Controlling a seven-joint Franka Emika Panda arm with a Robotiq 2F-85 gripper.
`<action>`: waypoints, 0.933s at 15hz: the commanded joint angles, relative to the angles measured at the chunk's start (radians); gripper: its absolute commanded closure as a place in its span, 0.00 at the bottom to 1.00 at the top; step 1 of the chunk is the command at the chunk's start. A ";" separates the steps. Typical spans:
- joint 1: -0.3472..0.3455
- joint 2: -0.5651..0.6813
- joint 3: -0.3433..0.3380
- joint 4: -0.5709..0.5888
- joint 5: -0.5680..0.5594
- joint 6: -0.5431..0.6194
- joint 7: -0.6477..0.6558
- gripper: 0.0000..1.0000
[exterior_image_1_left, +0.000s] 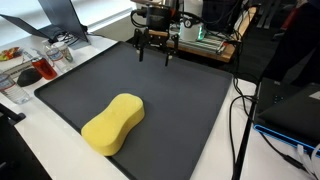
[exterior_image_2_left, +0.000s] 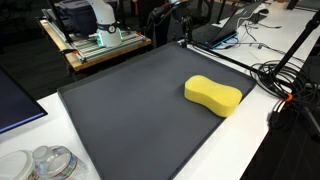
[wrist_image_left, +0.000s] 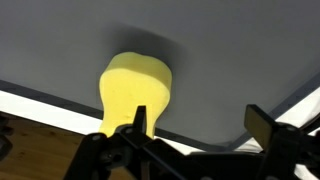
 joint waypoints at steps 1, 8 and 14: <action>-0.057 -0.108 0.015 -0.057 0.181 -0.062 -0.208 0.00; -0.109 -0.091 -0.087 0.127 0.381 -0.271 -0.595 0.00; -0.170 -0.015 -0.135 0.300 0.472 -0.354 -0.861 0.00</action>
